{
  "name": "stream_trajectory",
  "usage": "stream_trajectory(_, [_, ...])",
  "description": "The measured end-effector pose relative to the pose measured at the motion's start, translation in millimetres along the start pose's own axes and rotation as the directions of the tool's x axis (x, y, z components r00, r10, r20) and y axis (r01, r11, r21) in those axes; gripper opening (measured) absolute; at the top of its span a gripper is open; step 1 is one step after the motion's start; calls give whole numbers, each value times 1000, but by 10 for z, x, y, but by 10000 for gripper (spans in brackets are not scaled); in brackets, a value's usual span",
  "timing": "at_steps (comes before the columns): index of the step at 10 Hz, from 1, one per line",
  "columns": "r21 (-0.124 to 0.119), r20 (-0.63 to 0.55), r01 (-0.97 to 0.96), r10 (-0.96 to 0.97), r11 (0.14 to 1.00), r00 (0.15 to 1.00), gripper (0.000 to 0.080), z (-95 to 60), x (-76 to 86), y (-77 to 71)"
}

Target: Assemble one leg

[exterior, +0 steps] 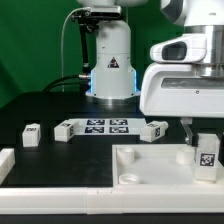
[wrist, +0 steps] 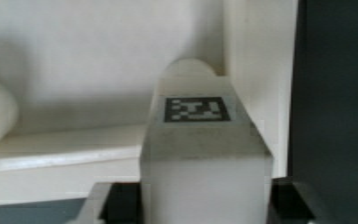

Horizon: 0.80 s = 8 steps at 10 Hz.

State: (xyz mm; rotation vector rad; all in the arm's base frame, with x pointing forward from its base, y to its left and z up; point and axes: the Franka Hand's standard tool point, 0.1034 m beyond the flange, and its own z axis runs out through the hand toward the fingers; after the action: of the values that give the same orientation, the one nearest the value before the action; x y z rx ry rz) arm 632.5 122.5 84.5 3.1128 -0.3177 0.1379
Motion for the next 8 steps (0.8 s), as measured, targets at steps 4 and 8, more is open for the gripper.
stream_trajectory(4, [-41,-33,-600,599,799,800,292,18,-11,23])
stream_trajectory(8, [-35,-50,-869,868,493,495,292,24,-5,73])
